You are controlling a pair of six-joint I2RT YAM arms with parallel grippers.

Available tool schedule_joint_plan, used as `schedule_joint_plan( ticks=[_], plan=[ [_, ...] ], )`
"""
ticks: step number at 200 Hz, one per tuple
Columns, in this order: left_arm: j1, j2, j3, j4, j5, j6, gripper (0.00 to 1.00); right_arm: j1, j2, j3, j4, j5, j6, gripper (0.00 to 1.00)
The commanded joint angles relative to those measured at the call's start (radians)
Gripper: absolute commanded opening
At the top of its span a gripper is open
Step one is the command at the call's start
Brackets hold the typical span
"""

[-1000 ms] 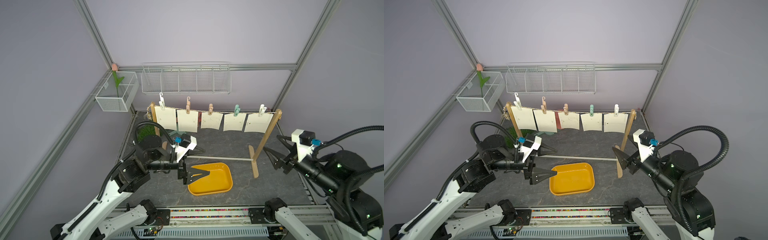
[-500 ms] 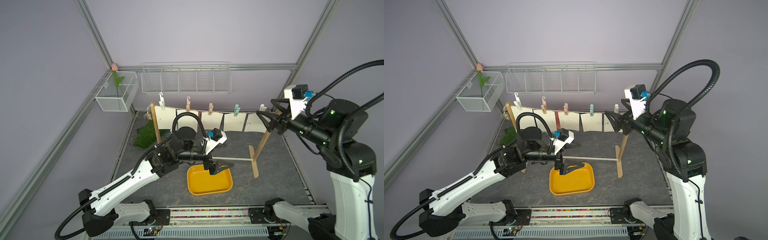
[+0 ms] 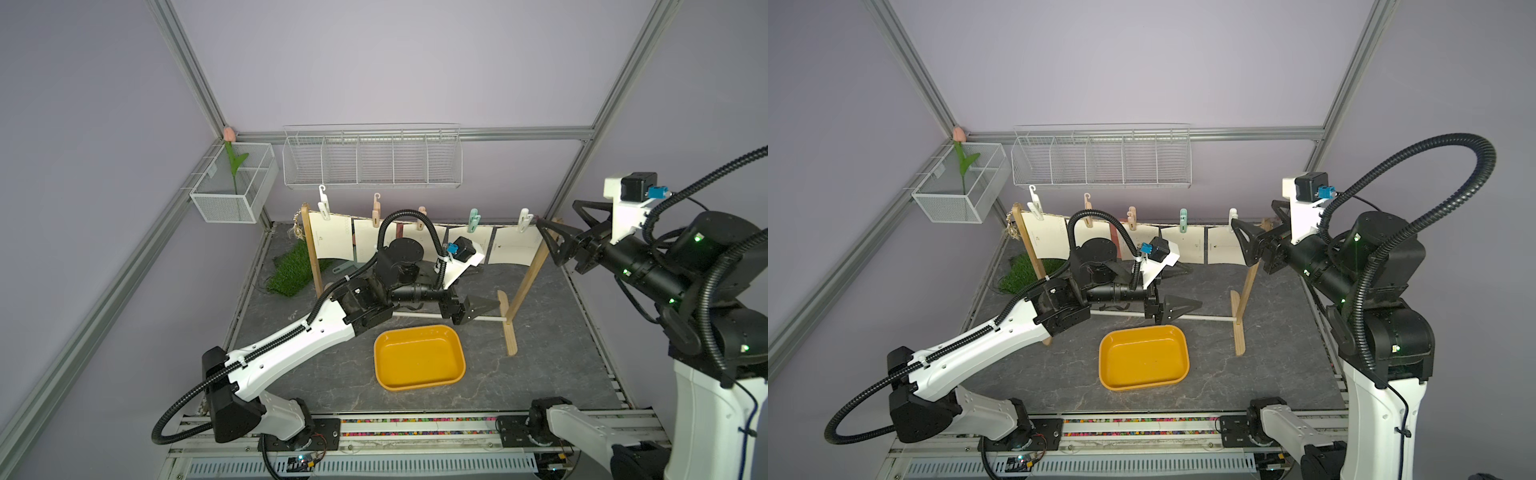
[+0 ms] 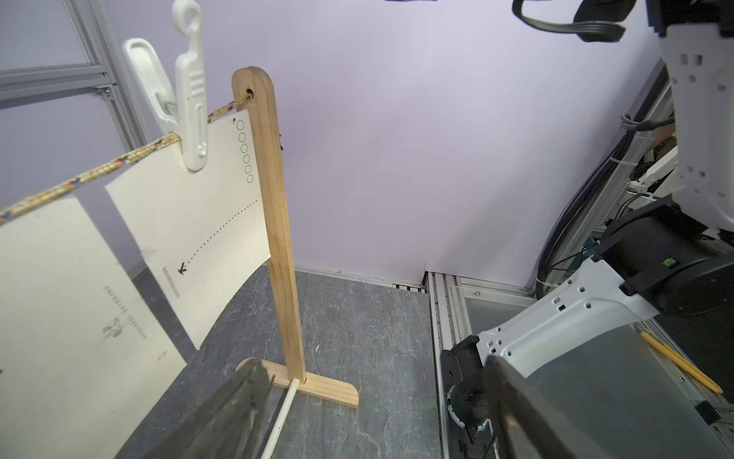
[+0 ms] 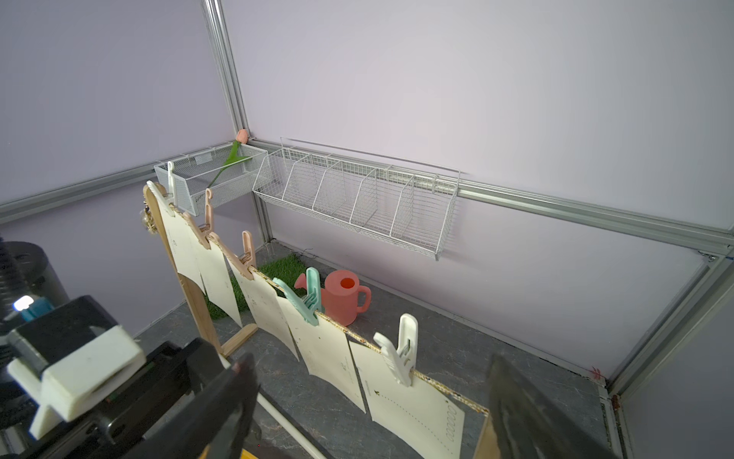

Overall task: Remove the postcards from the strings
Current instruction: Pinch the postcard on the clothesline.

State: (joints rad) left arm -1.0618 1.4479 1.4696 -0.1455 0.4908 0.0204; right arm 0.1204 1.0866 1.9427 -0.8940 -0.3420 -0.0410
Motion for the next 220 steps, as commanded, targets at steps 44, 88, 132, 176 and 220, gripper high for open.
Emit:
schedule_joint_plan(
  ticks=[44,88,132,176,220],
  plan=[
    [-0.021,0.095,0.057,0.072,-0.086,0.086,0.80,-0.004,-0.056,-0.028,0.004,0.098,0.261,0.97],
    [-0.025,0.132,0.026,0.198,-0.237,0.157,0.78,-0.004,-0.110,-0.049,0.029,0.198,0.584,0.96],
    [-0.025,0.173,0.041,0.192,-0.290,0.301,0.74,0.015,-0.167,-0.035,0.047,0.224,0.743,0.96],
    [-0.024,0.230,0.059,0.228,-0.402,0.369,0.71,0.015,-0.178,-0.005,0.013,0.149,0.808,0.95],
    [-0.024,0.272,0.042,0.333,-0.501,0.424,0.67,0.015,-0.164,-0.033,-0.043,0.096,0.916,0.93]
  ],
)
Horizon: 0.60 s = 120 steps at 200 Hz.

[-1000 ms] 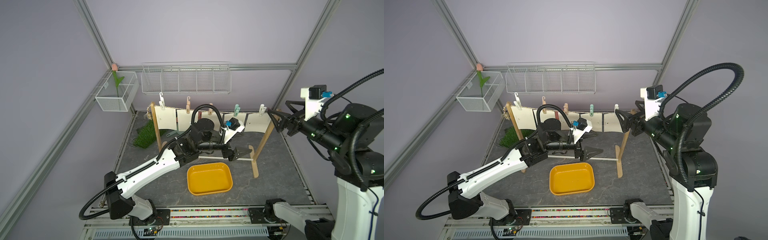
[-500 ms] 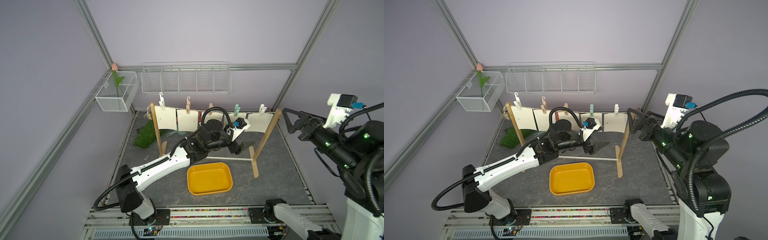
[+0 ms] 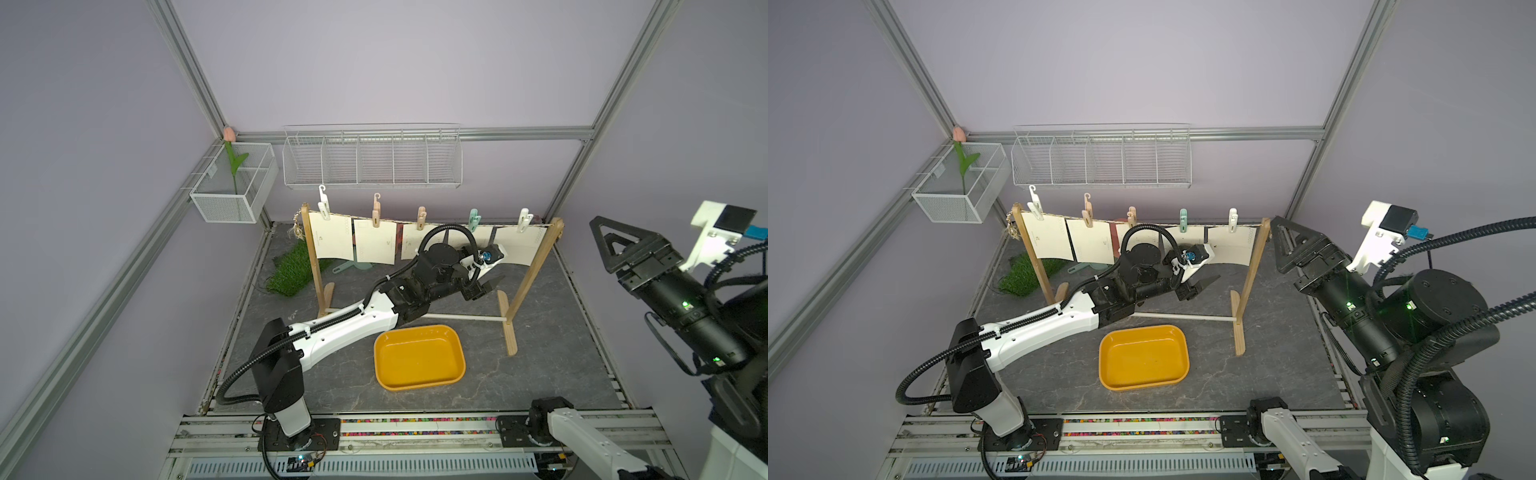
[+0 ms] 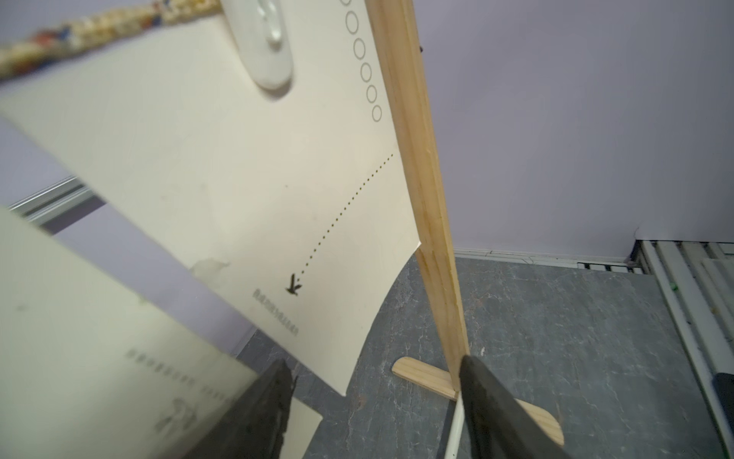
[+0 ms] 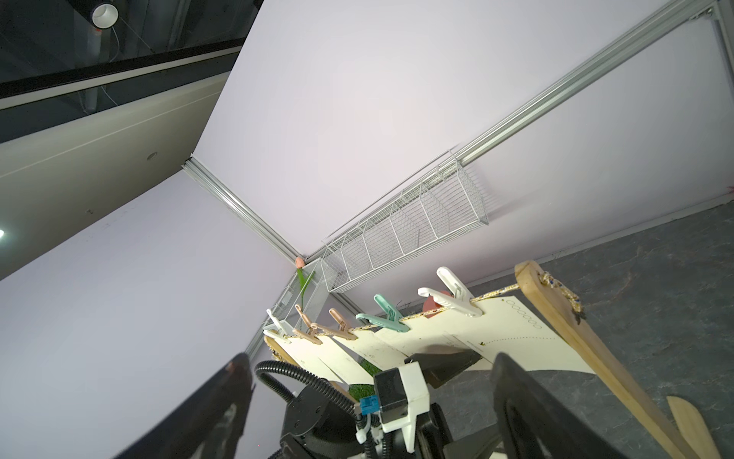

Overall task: Remove the postcards from the strings
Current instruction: Pinch the postcard on the clothesline.

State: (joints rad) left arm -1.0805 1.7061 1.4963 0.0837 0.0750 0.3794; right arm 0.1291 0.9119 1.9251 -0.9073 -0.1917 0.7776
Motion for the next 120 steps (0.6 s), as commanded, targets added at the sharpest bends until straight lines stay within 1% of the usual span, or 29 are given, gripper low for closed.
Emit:
schedule_joint_plan(
  ticks=[1,15,43,72,89,120],
  plan=[
    [-0.006,0.014,0.014,0.107,-0.087,0.068,0.67,0.006,0.012,-0.015,-0.031,-0.057,0.100,0.93],
    [-0.006,0.022,-0.004,0.164,-0.118,0.095,0.66,0.006,0.028,-0.016,-0.042,-0.078,0.143,0.92],
    [-0.006,0.041,-0.021,0.247,-0.154,0.152,0.65,0.006,0.082,0.029,-0.160,-0.105,0.182,0.91],
    [-0.004,0.065,-0.011,0.280,-0.141,0.208,0.65,0.006,0.114,0.047,-0.203,-0.117,0.216,0.89],
    [0.001,0.080,0.002,0.279,-0.127,0.219,0.65,0.006,0.130,0.054,-0.213,-0.120,0.228,0.89],
    [0.019,0.102,0.013,0.294,-0.102,0.221,0.60,0.006,0.161,0.080,-0.213,-0.125,0.240,0.88]
  ],
)
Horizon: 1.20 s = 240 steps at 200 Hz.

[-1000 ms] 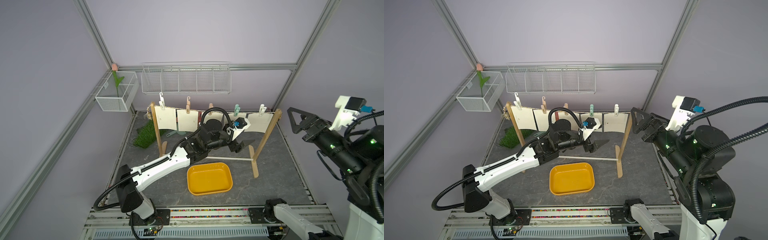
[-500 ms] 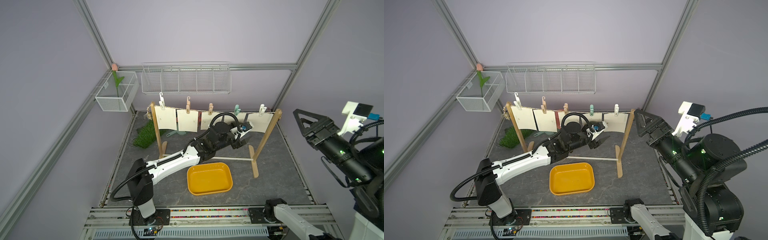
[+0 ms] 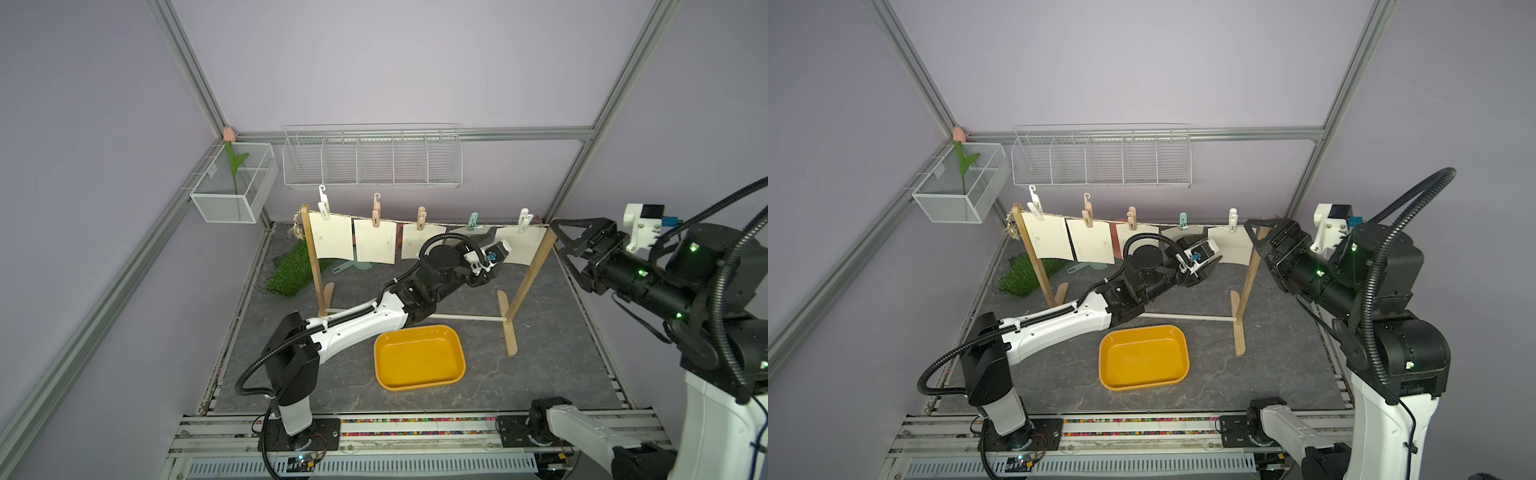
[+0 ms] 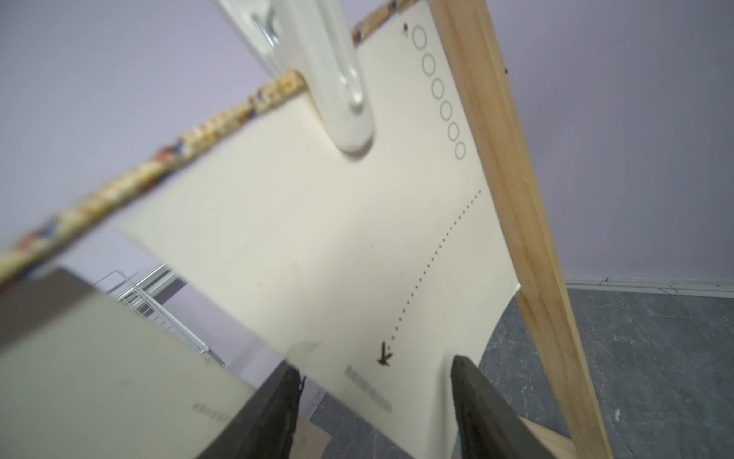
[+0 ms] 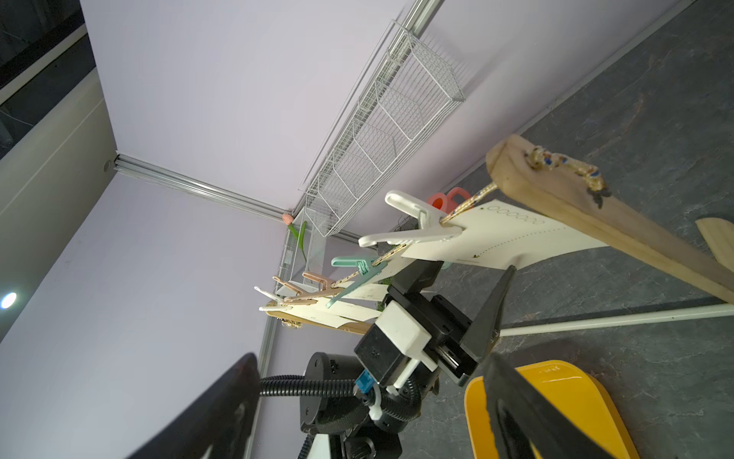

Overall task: Remove the postcards from the strings
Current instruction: Pinch the postcard on the clothesline.

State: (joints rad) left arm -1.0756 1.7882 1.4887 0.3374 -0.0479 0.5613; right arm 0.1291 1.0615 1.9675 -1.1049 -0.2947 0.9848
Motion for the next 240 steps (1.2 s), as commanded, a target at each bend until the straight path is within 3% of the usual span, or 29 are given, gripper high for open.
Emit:
schedule_joint_plan(
  ticks=[1,57,86,161,200,240],
  plan=[
    [0.015,0.021,0.022,0.041,0.021,0.039,0.60,0.006,0.013,0.039,-0.016,-0.022,0.032,0.88],
    [0.029,0.070,0.051,0.076,0.014,0.083,0.49,0.006,0.059,0.059,-0.038,-0.033,0.051,0.87],
    [0.043,0.099,0.083,0.076,0.029,0.095,0.49,0.006,0.079,0.070,-0.042,-0.029,0.054,0.87],
    [0.074,0.086,0.107,-0.029,0.180,0.113,0.40,0.006,0.139,0.093,-0.071,-0.023,0.091,0.85],
    [0.075,0.085,0.103,-0.016,0.165,0.143,0.30,0.006,0.147,0.095,-0.086,-0.010,0.150,0.83],
    [0.080,0.094,0.107,0.028,0.137,0.157,0.25,0.007,0.131,0.072,-0.092,0.046,0.224,0.83]
  ],
)
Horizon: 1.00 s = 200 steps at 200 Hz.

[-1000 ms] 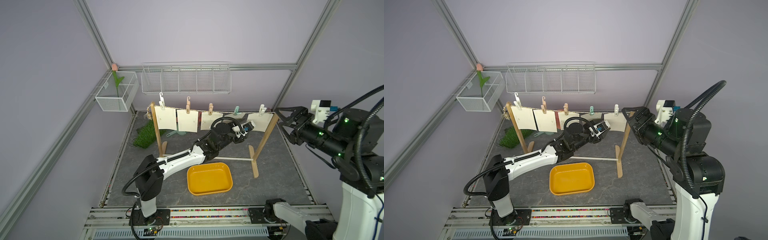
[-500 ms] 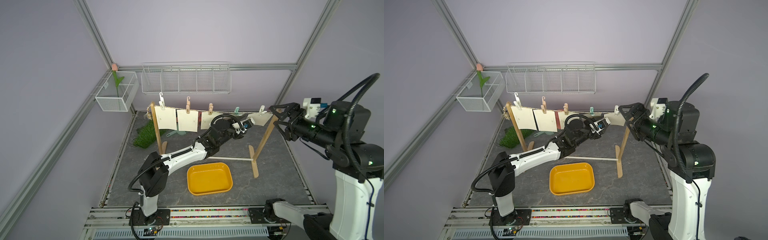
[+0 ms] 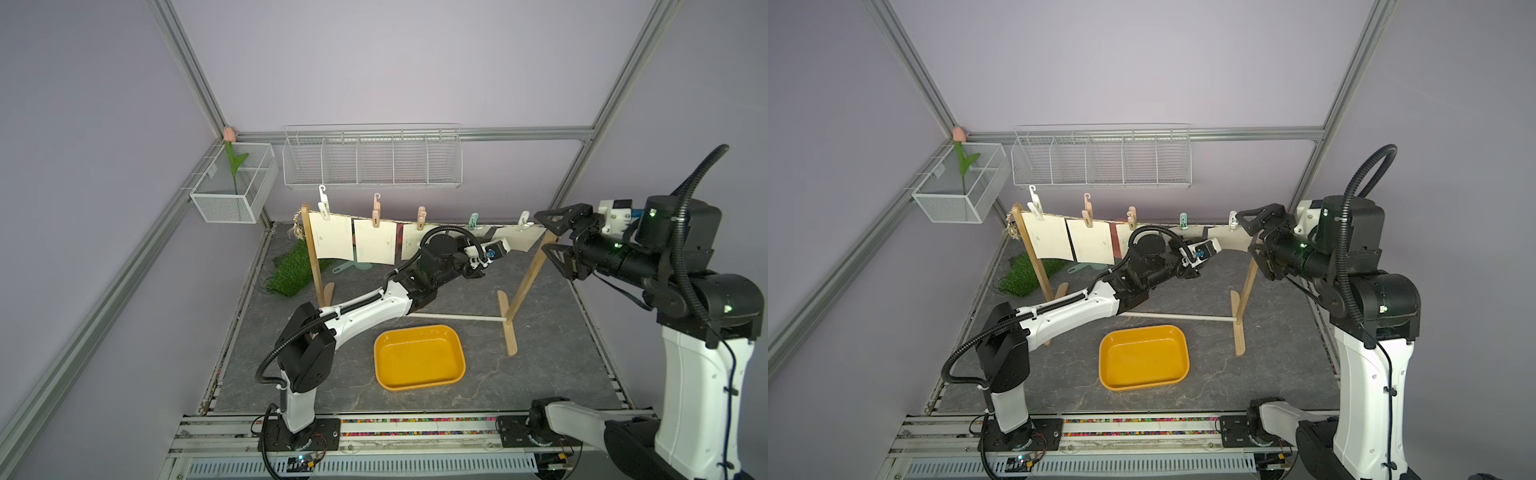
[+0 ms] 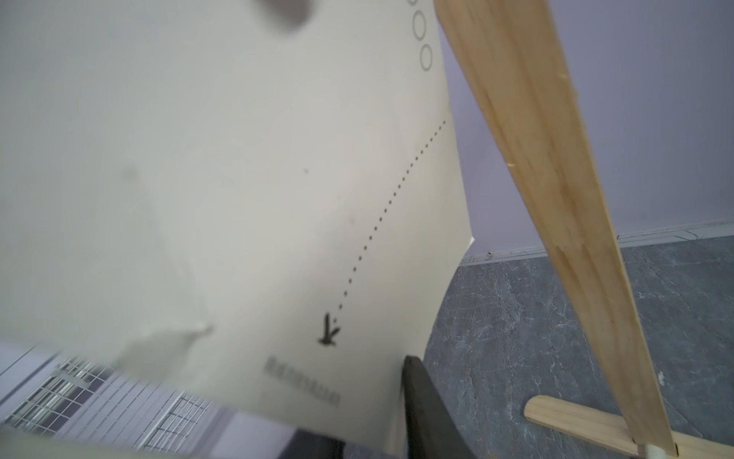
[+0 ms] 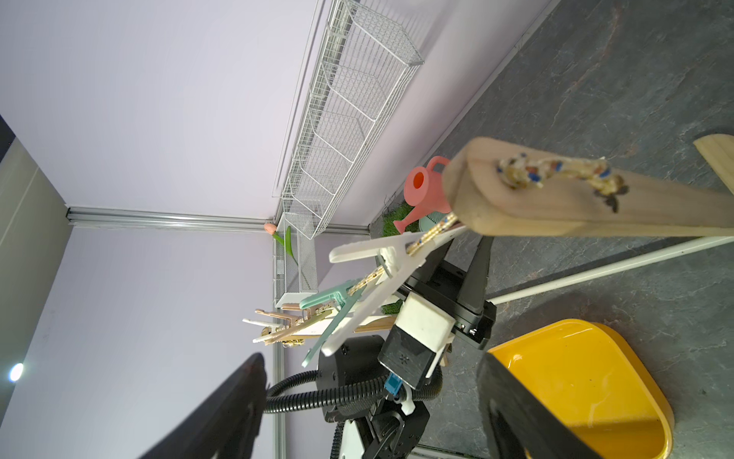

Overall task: Remove the postcards from the strings
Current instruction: Pinch the postcard on the clothesline, then remove the clamp from the clothesline.

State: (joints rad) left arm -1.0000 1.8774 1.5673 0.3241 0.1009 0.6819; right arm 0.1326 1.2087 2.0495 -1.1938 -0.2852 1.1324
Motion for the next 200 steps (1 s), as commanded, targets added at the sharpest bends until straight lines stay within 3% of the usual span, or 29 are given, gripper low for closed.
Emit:
schedule_joint_plan(
  ticks=[1,56,153,200],
  plan=[
    [0.004,0.005,0.029,0.043,-0.013,0.036,0.25,0.005,-0.017,-0.011,-0.002,0.037,0.079,0.83],
    [0.006,0.037,0.065,0.121,-0.066,0.058,0.18,0.026,-0.064,-0.136,0.110,0.068,0.186,0.82],
    [0.017,0.042,0.061,0.188,-0.086,0.108,0.05,0.067,-0.071,-0.118,0.082,0.158,0.191,0.79],
    [0.018,0.032,0.056,0.180,-0.078,0.117,0.04,0.163,-0.056,-0.134,0.129,0.216,0.207,0.74]
  ],
)
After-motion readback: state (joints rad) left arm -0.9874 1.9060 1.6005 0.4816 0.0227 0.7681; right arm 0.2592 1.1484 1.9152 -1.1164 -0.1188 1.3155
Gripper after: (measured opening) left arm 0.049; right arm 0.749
